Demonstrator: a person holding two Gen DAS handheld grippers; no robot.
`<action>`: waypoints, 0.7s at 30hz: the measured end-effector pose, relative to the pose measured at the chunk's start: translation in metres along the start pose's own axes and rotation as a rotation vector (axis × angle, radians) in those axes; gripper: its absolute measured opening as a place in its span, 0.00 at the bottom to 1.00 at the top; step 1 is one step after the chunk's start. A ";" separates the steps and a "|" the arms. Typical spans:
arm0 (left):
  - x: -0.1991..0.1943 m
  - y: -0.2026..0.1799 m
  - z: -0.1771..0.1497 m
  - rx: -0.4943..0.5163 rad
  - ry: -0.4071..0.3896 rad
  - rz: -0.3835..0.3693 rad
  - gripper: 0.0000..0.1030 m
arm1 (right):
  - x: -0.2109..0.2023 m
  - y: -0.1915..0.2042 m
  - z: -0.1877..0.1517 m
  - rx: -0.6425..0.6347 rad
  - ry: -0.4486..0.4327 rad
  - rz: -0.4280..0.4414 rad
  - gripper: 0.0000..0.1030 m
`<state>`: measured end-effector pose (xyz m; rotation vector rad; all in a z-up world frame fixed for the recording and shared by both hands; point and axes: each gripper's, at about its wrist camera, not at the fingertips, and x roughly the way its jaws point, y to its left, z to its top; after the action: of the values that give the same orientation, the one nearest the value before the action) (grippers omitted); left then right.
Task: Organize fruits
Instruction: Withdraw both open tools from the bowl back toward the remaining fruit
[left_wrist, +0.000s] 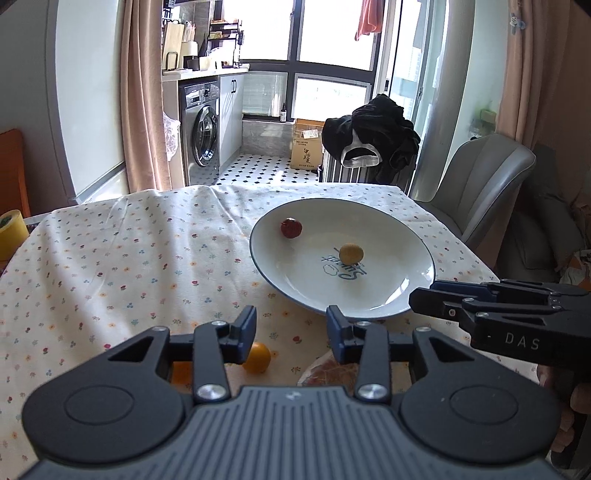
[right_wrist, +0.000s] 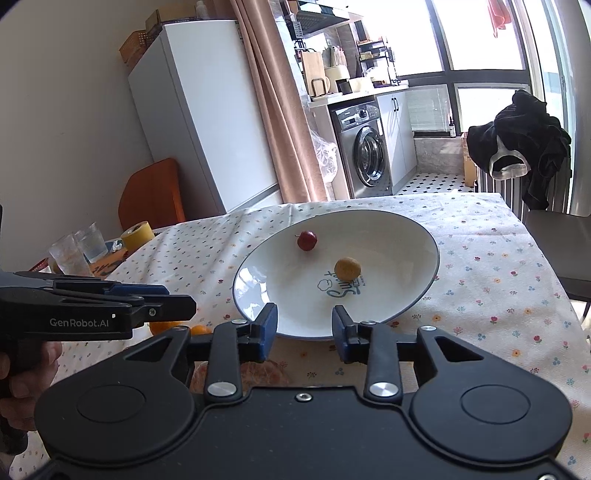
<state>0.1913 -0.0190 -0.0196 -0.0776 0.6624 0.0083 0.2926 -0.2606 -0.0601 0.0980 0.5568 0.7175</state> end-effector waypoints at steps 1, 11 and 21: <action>-0.004 0.002 -0.002 -0.010 -0.006 0.007 0.44 | -0.003 0.001 -0.001 -0.001 0.000 0.001 0.34; -0.040 0.013 -0.020 -0.067 -0.054 0.068 0.70 | -0.029 0.012 -0.008 -0.010 -0.013 -0.009 0.55; -0.070 0.016 -0.034 -0.103 -0.073 0.089 0.77 | -0.058 0.022 -0.015 -0.020 -0.031 -0.011 0.85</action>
<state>0.1149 -0.0041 -0.0045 -0.1466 0.5914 0.1302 0.2365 -0.2829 -0.0407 0.0877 0.5199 0.7090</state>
